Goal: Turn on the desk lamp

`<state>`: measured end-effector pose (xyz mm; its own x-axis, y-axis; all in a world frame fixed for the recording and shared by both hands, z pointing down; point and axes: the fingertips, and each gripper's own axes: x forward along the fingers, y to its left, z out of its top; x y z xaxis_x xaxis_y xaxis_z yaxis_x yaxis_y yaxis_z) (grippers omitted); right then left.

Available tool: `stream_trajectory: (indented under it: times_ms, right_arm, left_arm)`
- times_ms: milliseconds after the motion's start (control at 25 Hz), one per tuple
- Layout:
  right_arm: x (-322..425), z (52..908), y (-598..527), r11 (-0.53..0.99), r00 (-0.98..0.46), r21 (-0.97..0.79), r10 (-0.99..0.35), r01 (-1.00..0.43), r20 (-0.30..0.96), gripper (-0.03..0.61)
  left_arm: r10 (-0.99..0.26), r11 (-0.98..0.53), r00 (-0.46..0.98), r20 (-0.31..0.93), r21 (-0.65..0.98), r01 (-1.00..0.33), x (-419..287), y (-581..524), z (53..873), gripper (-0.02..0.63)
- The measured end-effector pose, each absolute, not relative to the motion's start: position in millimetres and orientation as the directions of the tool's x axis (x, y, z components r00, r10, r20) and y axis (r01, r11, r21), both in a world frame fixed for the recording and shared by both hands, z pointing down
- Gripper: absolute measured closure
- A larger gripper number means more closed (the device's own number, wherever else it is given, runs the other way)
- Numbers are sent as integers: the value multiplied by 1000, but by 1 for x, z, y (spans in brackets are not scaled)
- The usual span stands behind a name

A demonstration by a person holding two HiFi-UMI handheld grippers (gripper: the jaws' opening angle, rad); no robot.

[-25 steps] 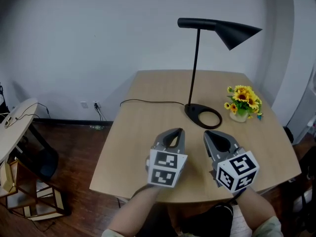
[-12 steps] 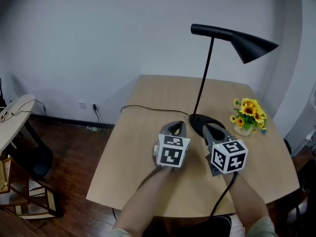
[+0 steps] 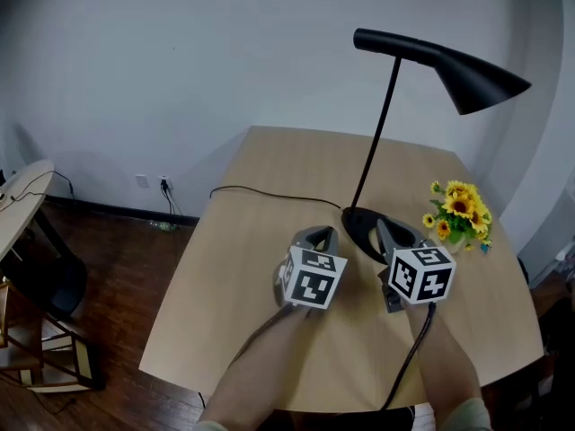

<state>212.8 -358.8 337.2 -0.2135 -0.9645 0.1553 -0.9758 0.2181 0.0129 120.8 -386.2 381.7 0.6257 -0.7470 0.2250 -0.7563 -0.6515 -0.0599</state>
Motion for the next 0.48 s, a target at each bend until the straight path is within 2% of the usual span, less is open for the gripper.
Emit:
stream_trajectory:
  times_ms: [480]
  right_arm:
    - [221,359,-402,226,-213,29,-946,-974,243,578]
  left_arm:
    - [-751,-639,619,229,-16,-769,112,-391,383,614]
